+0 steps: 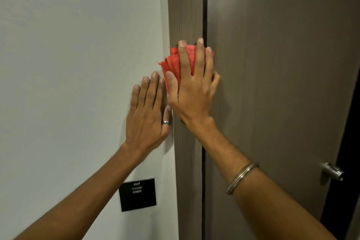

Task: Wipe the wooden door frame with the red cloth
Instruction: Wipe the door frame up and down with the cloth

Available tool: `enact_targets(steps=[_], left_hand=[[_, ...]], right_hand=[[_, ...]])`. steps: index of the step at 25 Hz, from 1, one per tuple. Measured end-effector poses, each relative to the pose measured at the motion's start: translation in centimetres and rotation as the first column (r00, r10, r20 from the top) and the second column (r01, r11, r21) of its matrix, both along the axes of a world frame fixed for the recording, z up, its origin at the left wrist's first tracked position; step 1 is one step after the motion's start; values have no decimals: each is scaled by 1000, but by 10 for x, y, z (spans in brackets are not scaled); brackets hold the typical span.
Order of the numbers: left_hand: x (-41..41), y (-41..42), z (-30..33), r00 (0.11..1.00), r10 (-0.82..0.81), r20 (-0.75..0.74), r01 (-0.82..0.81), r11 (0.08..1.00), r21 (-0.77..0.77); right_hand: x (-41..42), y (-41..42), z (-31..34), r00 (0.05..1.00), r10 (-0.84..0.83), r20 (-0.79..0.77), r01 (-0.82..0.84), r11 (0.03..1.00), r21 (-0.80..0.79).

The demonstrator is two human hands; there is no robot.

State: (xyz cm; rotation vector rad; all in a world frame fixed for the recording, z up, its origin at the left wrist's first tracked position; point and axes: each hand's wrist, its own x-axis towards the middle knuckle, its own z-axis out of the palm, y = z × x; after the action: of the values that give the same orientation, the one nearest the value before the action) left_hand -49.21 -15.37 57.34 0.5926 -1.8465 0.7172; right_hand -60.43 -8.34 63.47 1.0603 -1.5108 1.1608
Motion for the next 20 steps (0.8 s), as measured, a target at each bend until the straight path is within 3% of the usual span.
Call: enact_targets(steps=[7,15,18,20], left_hand=[[11,5,-77,998,59,16,-60,996,62],[43,19,-148,960,170,224,-209,963,168],[49,35,-162,969,102,225,-164,947,275],[54,62,-181,988,3,156,-66,914,400]], right_hand=[[7,9,-106,999,-29,40,26,998,63],[8,24,-303,997,-78,25,69,960,270],[9,35,-334,996,-93,7,85,936,343],[7,50,-344,998,-6,57,-18,913,407]])
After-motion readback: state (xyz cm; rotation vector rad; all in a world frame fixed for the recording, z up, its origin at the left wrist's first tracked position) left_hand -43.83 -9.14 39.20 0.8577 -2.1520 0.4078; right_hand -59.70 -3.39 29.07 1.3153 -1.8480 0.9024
